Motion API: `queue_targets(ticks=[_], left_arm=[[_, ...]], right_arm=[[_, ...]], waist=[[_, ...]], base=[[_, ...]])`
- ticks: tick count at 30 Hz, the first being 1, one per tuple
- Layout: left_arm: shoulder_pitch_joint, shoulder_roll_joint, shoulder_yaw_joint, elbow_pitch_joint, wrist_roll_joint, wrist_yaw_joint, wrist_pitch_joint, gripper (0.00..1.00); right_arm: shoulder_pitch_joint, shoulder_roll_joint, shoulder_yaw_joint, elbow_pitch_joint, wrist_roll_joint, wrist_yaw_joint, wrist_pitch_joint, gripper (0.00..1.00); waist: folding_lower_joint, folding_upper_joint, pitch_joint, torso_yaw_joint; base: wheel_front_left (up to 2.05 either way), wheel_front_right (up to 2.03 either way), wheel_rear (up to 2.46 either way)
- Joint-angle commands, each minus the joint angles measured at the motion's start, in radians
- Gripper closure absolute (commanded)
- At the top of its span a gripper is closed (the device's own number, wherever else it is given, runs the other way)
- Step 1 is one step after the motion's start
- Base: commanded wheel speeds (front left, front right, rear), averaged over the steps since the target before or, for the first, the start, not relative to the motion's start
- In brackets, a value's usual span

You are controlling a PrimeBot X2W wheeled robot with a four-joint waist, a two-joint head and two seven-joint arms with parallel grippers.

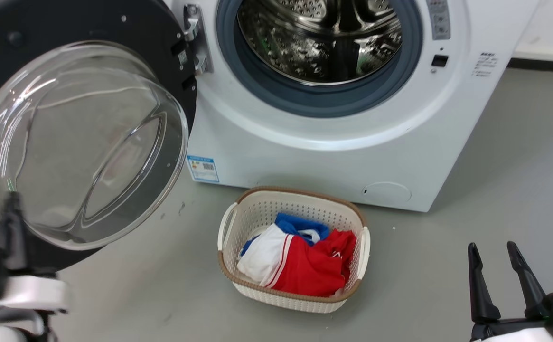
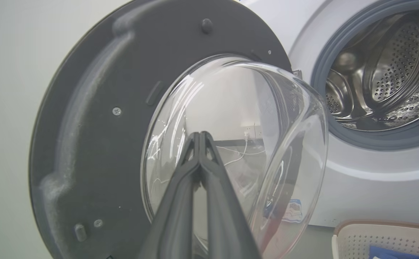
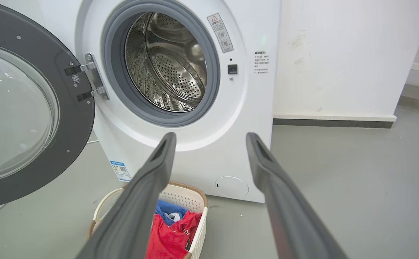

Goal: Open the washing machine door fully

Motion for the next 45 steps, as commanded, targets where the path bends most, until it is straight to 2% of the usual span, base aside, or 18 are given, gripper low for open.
queue_targets(ticks=[1, 5, 13, 14, 15, 16, 30, 45], left_arm=[[0.023, -0.014, -0.017, -0.017, 0.014, -0.004, 0.002, 1.00], [0.075, -0.067, -0.075, -0.079, 0.021, -0.005, 0.002, 1.00], [0.131, -0.133, -0.169, -0.117, 0.020, -0.023, 0.002, 1.00], [0.136, -0.140, -0.178, -0.120, 0.015, -0.026, 0.002, 0.82], [0.141, -0.148, -0.190, -0.121, 0.012, -0.031, 0.002, 0.54], [0.145, -0.152, -0.199, -0.121, 0.010, -0.033, 0.002, 0.00], [0.187, -0.195, -0.313, -0.055, 0.001, -0.049, 0.002, 0.00], [0.217, -0.214, -0.301, -0.037, -0.008, -0.009, 0.002, 0.00]], right_arm=[[0.012, 0.000, 0.002, -0.004, 0.005, 0.000, -0.002, 0.00], [0.032, 0.001, 0.008, -0.012, 0.013, 0.000, -0.002, 0.00], [0.057, 0.001, 0.007, -0.031, 0.018, 0.000, -0.002, 0.00], [0.061, 0.000, 0.004, -0.033, 0.018, 0.000, -0.002, 0.00], [0.065, 0.000, 0.001, -0.033, 0.020, 0.000, -0.002, 0.00], [0.068, 0.001, 0.000, -0.035, 0.023, 0.000, -0.002, 0.00], [0.106, 0.001, 0.009, -0.043, 0.048, 0.000, -0.002, 0.00], [0.122, 0.001, -0.005, -0.046, 0.054, 0.000, -0.002, 0.00]], waist=[[0.0001, 0.0000, -0.026, -0.014], [0.0001, 0.0000, -0.059, -0.034], [0.0001, 0.0000, -0.085, -0.067], [0.0001, 0.0000, -0.087, -0.071], [0.0001, 0.0000, -0.089, -0.074], [0.0001, 0.0000, -0.091, -0.078], [0.0001, 0.0000, -0.108, -0.121], [0.0001, 0.0000, -0.118, -0.134]], base=[[0.00, 0.00, 0.00], [0.00, 0.00, 0.00], [0.00, 0.00, 0.00], [0.00, 0.00, 0.00], [0.00, 0.00, 0.00], [0.00, 0.00, 0.00], [0.00, 0.00, 0.00], [0.00, 0.00, 0.00]])
